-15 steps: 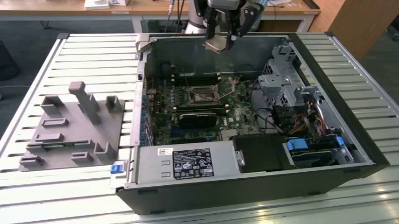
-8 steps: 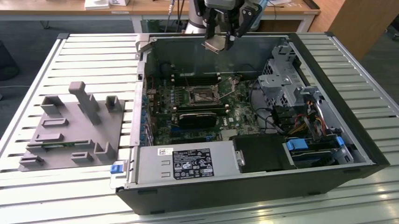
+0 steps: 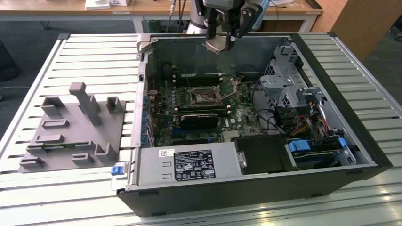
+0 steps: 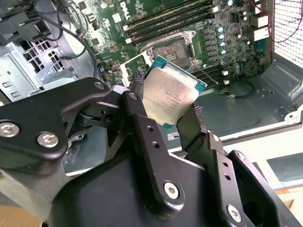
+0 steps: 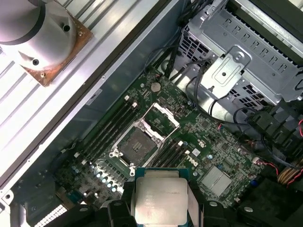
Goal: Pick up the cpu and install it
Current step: 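Place the cpu into insertion slot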
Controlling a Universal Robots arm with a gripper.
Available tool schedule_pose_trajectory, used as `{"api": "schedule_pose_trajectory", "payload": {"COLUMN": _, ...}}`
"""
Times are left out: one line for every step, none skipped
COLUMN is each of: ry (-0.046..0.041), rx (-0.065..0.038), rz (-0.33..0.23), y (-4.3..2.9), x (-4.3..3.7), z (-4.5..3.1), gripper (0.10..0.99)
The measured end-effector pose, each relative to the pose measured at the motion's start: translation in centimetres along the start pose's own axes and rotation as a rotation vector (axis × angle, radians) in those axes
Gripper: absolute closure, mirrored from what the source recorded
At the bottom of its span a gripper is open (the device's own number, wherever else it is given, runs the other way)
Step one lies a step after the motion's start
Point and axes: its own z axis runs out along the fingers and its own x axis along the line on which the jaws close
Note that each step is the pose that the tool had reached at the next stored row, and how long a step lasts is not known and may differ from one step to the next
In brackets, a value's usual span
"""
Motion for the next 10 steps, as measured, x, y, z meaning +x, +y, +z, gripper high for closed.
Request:
{"api": "schedule_pose_trajectory", "payload": {"ry": -0.0004, "rx": 0.000, "rz": 0.005, "y": 0.00, "x": 0.00, "z": 0.00, "gripper": 0.553}}
{"api": "schedule_pose_trajectory", "payload": {"ry": -0.0007, "rx": 0.000, "rz": 0.010, "y": -0.01, "x": 0.01, "z": 0.01, "gripper": 0.553}}
{"api": "schedule_pose_trajectory", "payload": {"ry": -0.0011, "rx": 0.000, "rz": 0.016, "y": -0.02, "x": 0.01, "z": 0.01, "gripper": 0.553}}
{"api": "schedule_pose_trajectory", "payload": {"ry": -0.0015, "rx": -0.001, "rz": 0.021, "y": -0.03, "x": 0.02, "z": 0.02, "gripper": 0.553}}
{"api": "schedule_pose_trajectory", "payload": {"ry": -0.0019, "rx": -0.001, "rz": 0.026, "y": -0.03, "x": 0.02, "z": 0.02, "gripper": 0.553}}
{"api": "schedule_pose_trajectory", "payload": {"ry": -0.0023, "rx": -0.001, "rz": 0.031, "y": -0.03, "x": 0.02, "z": 0.03, "gripper": 0.553}}
{"api": "schedule_pose_trajectory", "payload": {"ry": -0.0027, "rx": -0.001, "rz": 0.037, "y": -0.04, "x": 0.03, "z": 0.04, "gripper": 0.553}}
{"api": "schedule_pose_trajectory", "payload": {"ry": -0.0032, "rx": -0.001, "rz": 0.043, "y": -0.05, "x": 0.04, "z": 0.04, "gripper": 0.553}}
{"api": "schedule_pose_trajectory", "payload": {"ry": -0.0037, "rx": -0.002, "rz": 0.050, "y": -0.05, "x": 0.04, "z": 0.05, "gripper": 0.553}}
{"api": "schedule_pose_trajectory", "payload": {"ry": -0.0042, "rx": -0.002, "rz": 0.057, "y": -0.05, "x": 0.04, "z": 0.06, "gripper": 0.553}}
